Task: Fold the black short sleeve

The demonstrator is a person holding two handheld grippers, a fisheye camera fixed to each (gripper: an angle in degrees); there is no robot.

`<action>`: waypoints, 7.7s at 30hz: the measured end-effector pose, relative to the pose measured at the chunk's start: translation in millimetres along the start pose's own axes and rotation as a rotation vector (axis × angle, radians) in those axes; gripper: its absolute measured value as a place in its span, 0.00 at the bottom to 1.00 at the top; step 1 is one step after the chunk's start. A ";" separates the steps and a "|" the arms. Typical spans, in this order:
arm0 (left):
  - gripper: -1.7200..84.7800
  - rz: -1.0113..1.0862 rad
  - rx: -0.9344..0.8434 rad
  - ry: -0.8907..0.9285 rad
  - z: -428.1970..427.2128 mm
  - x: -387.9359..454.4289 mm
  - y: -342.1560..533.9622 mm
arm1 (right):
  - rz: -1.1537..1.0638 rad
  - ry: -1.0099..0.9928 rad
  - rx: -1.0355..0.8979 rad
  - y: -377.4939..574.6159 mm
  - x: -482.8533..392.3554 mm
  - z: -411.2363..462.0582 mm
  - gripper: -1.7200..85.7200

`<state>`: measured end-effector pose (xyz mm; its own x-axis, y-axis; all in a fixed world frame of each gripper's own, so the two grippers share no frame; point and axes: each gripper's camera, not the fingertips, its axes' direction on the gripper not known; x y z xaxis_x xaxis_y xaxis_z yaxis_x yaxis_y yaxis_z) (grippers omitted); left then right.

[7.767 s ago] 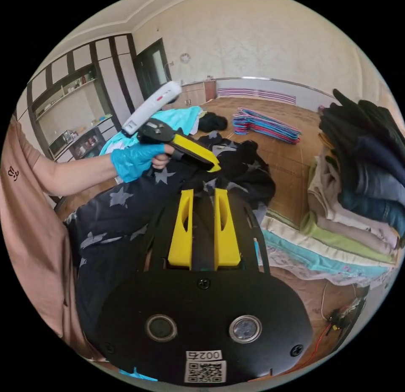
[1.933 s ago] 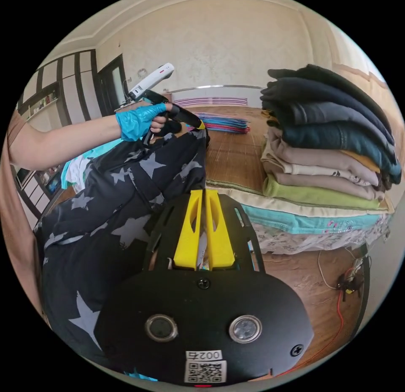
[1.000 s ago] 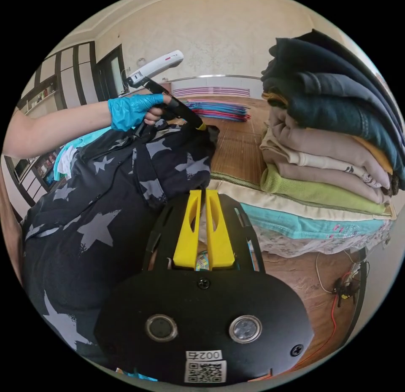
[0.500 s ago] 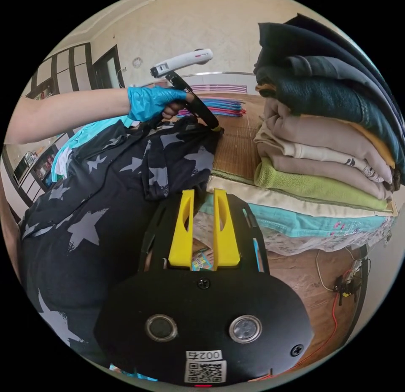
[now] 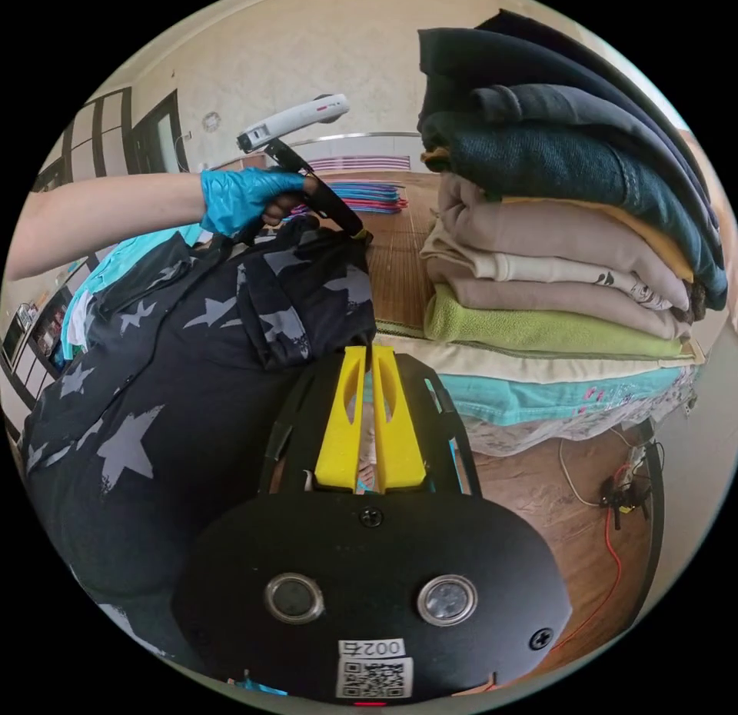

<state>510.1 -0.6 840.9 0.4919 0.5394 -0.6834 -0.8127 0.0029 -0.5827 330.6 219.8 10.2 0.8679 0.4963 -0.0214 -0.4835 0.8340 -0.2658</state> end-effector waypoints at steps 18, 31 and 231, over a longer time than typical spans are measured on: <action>0.08 -0.048 -0.012 0.144 -45.2 -1.1 136.0 | -0.107 -0.151 -0.065 -5.3 -46.4 -29.7 0.12; 0.01 -0.032 0.033 0.052 -79.6 19.4 171.1 | -0.134 -0.072 -0.062 -18.0 -71.1 -46.1 0.01; 0.01 -0.122 0.080 -0.024 -7.6 98.1 618.0 | -0.106 0.038 -0.204 -10.4 -146.3 -17.5 0.01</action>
<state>58.4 47.7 410.4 0.5822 0.5505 -0.5983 -0.7698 0.1365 -0.6235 210.6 134.3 -0.8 0.9182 0.3956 -0.0180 -0.3593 0.8132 -0.4578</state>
